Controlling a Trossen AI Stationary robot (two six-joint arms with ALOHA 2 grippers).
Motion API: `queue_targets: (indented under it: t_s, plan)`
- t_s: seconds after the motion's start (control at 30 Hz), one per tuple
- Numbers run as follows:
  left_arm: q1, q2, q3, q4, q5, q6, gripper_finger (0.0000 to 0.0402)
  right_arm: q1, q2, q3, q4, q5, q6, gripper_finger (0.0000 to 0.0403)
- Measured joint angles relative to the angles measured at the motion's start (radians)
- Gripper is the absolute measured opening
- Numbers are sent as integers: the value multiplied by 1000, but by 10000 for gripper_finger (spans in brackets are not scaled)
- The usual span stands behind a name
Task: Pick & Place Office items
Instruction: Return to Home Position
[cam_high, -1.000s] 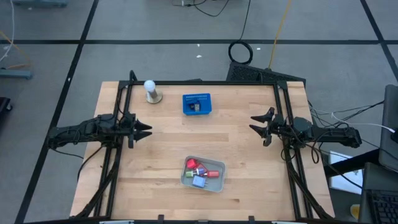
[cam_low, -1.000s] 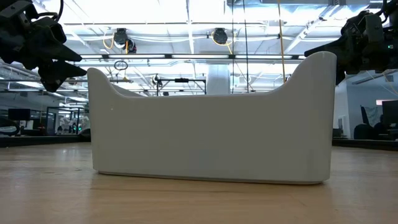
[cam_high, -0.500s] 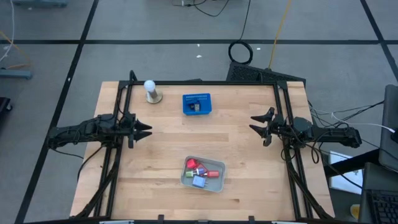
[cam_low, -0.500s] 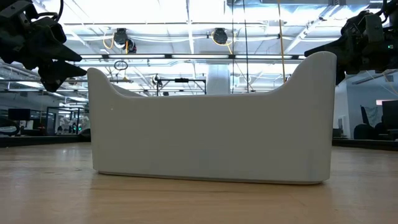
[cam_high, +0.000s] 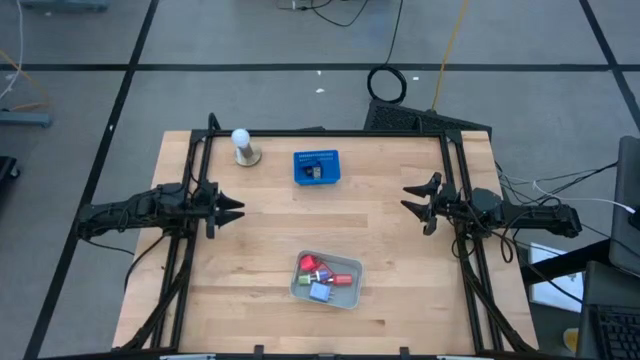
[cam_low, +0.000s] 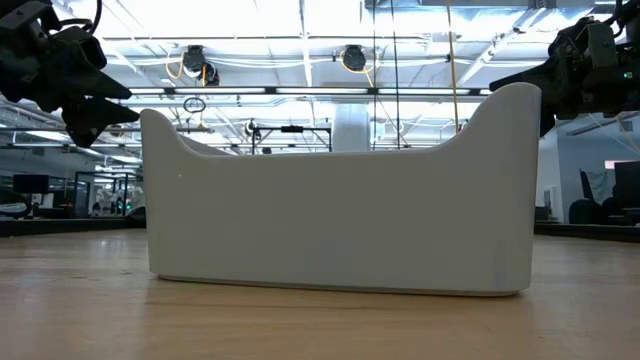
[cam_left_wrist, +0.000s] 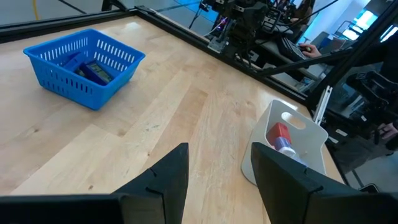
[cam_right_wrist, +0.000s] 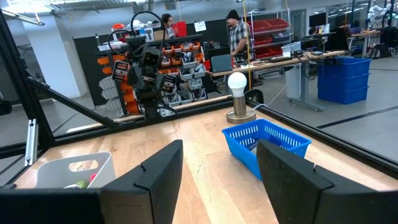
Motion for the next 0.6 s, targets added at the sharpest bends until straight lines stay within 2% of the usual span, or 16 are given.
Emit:
queue_targets:
  t_s: [0.6]
  plan:
    - [0, 0, 0, 0, 0, 8, 172, 0, 0, 0, 0, 0, 0, 196]
